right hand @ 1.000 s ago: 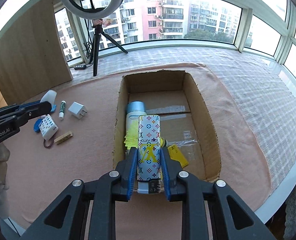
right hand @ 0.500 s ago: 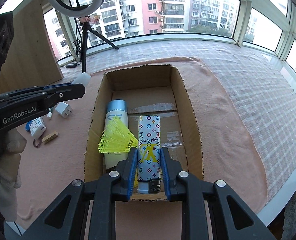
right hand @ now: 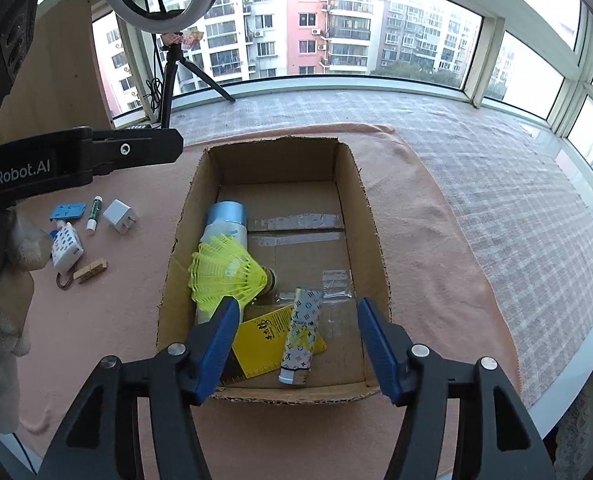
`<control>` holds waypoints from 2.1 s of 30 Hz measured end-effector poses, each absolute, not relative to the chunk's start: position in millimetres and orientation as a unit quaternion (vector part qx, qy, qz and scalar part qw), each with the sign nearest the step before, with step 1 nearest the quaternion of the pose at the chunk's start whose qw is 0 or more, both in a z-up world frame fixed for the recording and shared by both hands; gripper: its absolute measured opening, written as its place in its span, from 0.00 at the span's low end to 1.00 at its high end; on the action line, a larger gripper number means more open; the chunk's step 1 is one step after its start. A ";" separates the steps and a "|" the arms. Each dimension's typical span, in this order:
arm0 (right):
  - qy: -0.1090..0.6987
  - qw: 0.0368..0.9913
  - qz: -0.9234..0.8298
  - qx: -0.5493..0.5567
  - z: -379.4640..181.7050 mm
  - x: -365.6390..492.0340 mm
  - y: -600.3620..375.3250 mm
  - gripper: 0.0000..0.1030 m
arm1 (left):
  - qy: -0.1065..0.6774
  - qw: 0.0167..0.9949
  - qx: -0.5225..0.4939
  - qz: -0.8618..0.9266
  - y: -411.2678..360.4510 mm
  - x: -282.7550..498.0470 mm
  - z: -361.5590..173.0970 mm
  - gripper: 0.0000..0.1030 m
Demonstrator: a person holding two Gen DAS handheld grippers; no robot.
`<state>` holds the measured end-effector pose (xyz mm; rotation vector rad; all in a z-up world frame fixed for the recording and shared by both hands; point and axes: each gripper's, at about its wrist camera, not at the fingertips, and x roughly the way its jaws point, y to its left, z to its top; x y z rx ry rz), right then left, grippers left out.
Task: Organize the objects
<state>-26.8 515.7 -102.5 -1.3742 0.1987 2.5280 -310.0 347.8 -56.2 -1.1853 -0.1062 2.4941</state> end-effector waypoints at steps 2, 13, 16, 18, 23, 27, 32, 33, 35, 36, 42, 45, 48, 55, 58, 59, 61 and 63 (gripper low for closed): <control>0.076 0.121 0.870 -0.472 -101.3 -27.0 515.7 0.56 | -0.035 0.184 -0.420 0.888 339.3 -305.2 -54.9 0.66; 0.126 0.073 0.872 -0.468 -101.3 -34.1 489.1 0.56 | -0.054 0.123 -0.428 0.894 232.1 -266.4 -65.6 0.65; 0.141 0.056 0.871 -0.467 -103.4 -37.3 477.2 0.56 | -0.060 0.092 -0.442 0.890 190.1 -259.3 -73.2 0.65; 0.149 0.045 0.870 -0.468 -105.1 -40.0 469.1 0.56 | -0.063 0.068 -0.452 0.887 163.2 -257.8 -77.9 0.65; 0.159 0.024 0.865 -0.474 -110.8 -47.4 445.9 0.56 | -0.082 0.029 -0.475 0.876 105.7 -263.7 -87.7 0.63; 0.155 0.015 0.864 -0.480 -114.7 -51.4 429.2 0.56 | -0.083 0.024 -0.499 0.862 87.0 -282.3 -97.2 0.56; 0.146 0.017 0.863 -0.483 -117.4 -48.5 417.2 0.56 | -0.068 0.029 -0.534 0.842 90.9 -308.8 -120.5 0.45; 0.145 0.018 0.863 -0.484 -117.7 -47.3 416.8 0.56 | -0.065 0.031 -0.542 0.837 93.5 -313.6 -126.9 0.44; 0.147 0.022 0.862 -0.484 -118.3 -44.6 417.5 0.56 | -0.058 0.034 -0.557 0.828 99.8 -322.2 -137.8 0.43; 0.148 0.025 0.862 -0.484 -118.6 -43.0 418.8 0.56 | -0.055 0.033 -0.562 0.825 102.5 -326.6 -142.9 0.43; 0.156 0.038 0.859 -0.487 -122.2 -34.2 426.7 0.56 | -0.047 0.031 -0.585 0.809 107.8 -341.1 -162.5 0.42; 0.159 0.041 0.856 -0.489 -124.7 -32.6 429.4 0.56 | -0.030 0.033 -0.592 0.805 111.6 -339.3 -165.1 0.41; 0.162 0.040 0.856 -0.490 -126.0 -33.1 428.5 0.56 | -0.029 0.037 -0.594 0.803 111.9 -332.6 -164.0 0.41; 0.150 0.023 0.857 -0.493 -126.3 -41.4 411.3 0.56 | -0.032 0.057 -0.593 0.802 113.8 -301.6 -161.2 0.41; 0.145 0.013 0.857 -0.494 -126.7 -45.8 400.9 0.56 | -0.047 0.066 -0.590 0.803 113.1 -281.3 -161.1 0.39; 0.144 0.010 0.857 -0.494 -126.6 -46.9 397.4 0.56 | -0.052 0.070 -0.589 0.803 114.0 -274.0 -160.7 0.39; 0.138 0.003 0.858 -0.495 -125.8 -49.2 390.1 0.56 | -0.059 0.078 -0.588 0.803 115.6 -258.4 -161.4 0.38; 0.134 -0.004 0.859 -0.494 -125.2 -51.3 383.5 0.56 | -0.070 0.088 -0.586 0.802 117.9 -242.3 -162.0 0.38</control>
